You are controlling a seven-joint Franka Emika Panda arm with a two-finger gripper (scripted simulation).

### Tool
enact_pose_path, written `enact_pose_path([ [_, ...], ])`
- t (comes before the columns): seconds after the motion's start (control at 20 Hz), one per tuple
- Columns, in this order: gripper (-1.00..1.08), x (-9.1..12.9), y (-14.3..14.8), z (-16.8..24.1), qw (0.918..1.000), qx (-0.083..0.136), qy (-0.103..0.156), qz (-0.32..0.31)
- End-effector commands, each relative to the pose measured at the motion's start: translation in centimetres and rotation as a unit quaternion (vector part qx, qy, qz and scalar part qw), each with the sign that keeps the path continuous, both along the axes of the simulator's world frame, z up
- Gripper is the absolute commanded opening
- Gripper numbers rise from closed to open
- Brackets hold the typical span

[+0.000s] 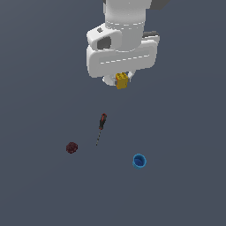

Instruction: Pick up a designated object from a clutter of objects.

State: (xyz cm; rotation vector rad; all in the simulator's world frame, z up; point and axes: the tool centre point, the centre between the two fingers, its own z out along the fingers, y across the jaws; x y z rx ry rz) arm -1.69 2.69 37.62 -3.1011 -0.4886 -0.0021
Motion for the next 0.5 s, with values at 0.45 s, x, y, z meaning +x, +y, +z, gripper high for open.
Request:
enact_pose_path([
  [0.45, -1.00, -0.7, -2.4, 4.0, 1.0000, -0.001, 0.001, 0.000],
])
